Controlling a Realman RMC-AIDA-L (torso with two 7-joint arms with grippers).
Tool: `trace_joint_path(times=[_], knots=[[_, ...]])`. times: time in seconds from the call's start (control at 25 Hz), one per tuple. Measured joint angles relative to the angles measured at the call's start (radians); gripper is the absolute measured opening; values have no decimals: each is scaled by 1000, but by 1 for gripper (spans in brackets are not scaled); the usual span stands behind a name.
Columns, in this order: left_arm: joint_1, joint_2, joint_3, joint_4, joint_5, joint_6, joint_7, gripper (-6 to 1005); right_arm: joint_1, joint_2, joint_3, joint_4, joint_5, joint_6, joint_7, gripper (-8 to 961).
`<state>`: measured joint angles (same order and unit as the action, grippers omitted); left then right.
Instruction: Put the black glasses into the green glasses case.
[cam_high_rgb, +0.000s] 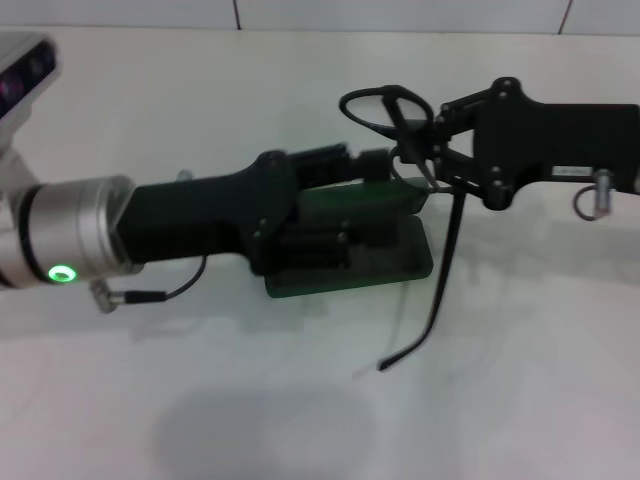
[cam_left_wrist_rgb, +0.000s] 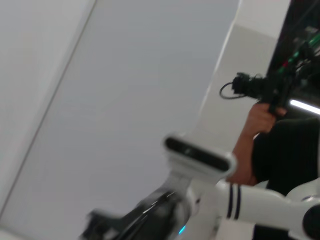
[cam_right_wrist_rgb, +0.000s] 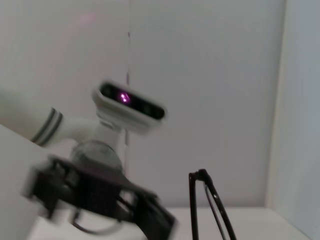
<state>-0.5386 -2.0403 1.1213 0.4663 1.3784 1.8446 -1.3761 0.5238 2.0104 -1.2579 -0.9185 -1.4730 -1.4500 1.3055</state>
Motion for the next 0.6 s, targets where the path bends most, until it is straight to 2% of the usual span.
trace_joint_path(times=[0.16, 0.24, 0.32, 0.36, 0.4, 0.6], knots=[[29, 8, -4, 3, 57, -76, 7, 786, 1, -9, 109, -3, 7, -139, 5, 121], [27, 4, -2, 0, 94, -119, 4, 785, 1, -1, 179, -3, 21, -195, 5, 122], [8, -11, 1, -2, 144, -146, -2, 785, 0, 10, 219, 4, 61, -226, 2, 122], [-5, -21, 1, -3, 168, -147, -3, 784, 0, 11, 219, 11, 85, -226, -1, 123], [-35, -41, 3, -4, 212, -147, -4, 784, 2, 13, 214, 25, 117, -225, -5, 123], [-92, -54, 25, -32, 198, -141, -2, 783, 63, 14, 178, 149, 192, -209, -23, 125]])
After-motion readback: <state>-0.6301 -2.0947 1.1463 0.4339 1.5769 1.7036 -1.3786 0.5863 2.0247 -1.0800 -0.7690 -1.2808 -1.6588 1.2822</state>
